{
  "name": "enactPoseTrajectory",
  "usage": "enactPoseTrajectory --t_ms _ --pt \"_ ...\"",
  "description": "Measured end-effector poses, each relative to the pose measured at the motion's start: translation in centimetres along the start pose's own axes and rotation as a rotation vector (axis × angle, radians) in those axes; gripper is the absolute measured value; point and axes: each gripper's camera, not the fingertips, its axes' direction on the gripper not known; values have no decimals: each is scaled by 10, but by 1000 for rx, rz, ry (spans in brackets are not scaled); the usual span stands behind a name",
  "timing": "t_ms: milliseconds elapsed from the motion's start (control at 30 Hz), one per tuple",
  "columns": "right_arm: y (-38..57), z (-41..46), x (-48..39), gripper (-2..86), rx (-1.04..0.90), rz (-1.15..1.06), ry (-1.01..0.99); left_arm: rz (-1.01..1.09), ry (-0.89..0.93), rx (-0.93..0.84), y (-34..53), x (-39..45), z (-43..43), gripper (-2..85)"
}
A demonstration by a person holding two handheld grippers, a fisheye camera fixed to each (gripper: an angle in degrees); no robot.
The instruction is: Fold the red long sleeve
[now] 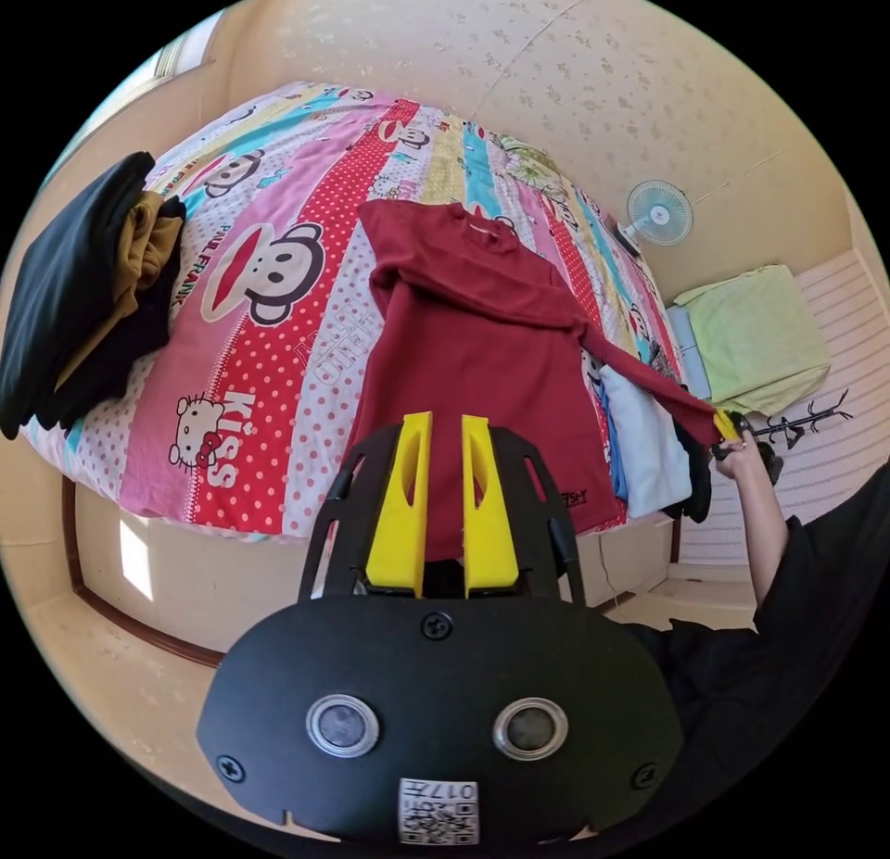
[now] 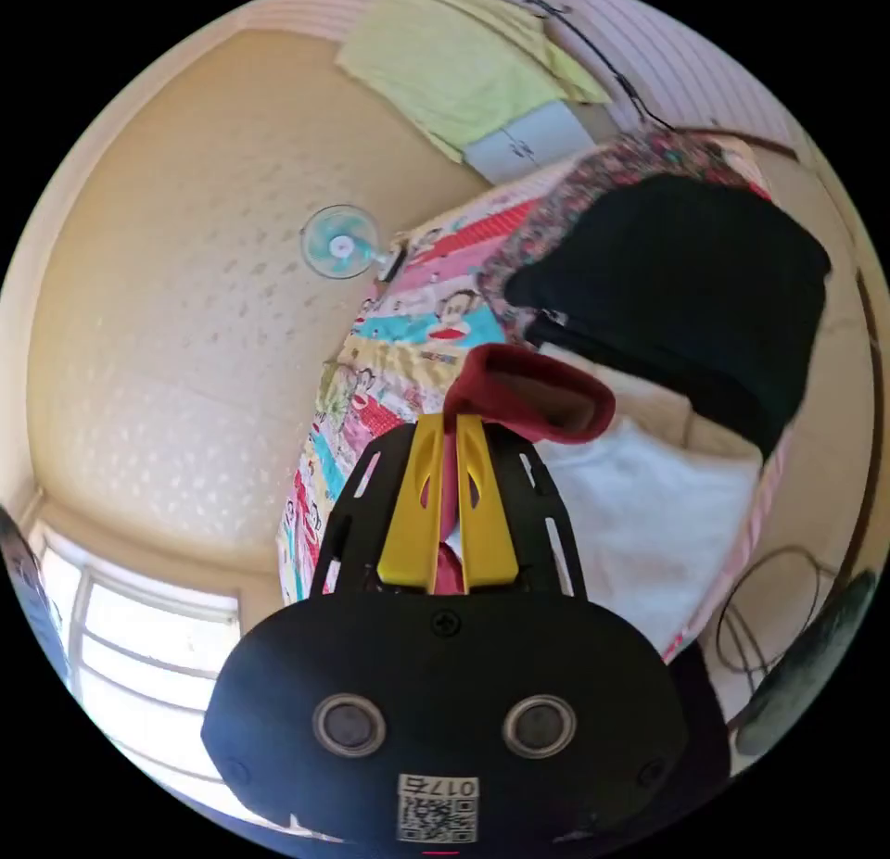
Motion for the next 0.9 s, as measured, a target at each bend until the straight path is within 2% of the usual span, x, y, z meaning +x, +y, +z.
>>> enactPoseTrajectory --t_ms 67,100,167,200,267,333,400,467,533,600,700,767,900 --pt "-5 28 -87 33 33 -249 -181 -10 13 4 4 -6 1 65" --pt "-2 37 -108 33 32 -306 -239 -13 15 4 5 -8 1 65" --pt "27 81 -190 33 -38 -536 -484 -29 16 1 10 -15 2 66" --pt "38 94 -208 33 -77 -577 -542 -35 17 2 11 -17 3 66" --pt "96 154 -263 33 -266 -695 -707 -57 18 5 16 -27 4 68" --pt "155 204 -290 34 -448 -763 -746 -74 13 2 18 -35 7 73" --pt "221 250 -303 34 -645 -846 -688 -85 13 -4 19 -43 10 78" --pt "297 285 -297 35 -865 -980 -548 -93 4 -14 17 -54 12 84" --pt "321 284 -284 36 -954 -988 -566 -94 -6 -13 16 -63 10 88" --pt "324 272 -269 46 -975 -982 -525 -99 -5 -17 14 -73 10 94" --pt "300 244 -234 74 -931 -948 -341 -119 15 -46 12 -92 17 102" --pt "276 221 -201 96 -904 -893 -123 -115 44 -93 10 -104 31 110" --pt "273 180 -138 125 -986 -840 134 -94 73 -209 12 -112 62 126"
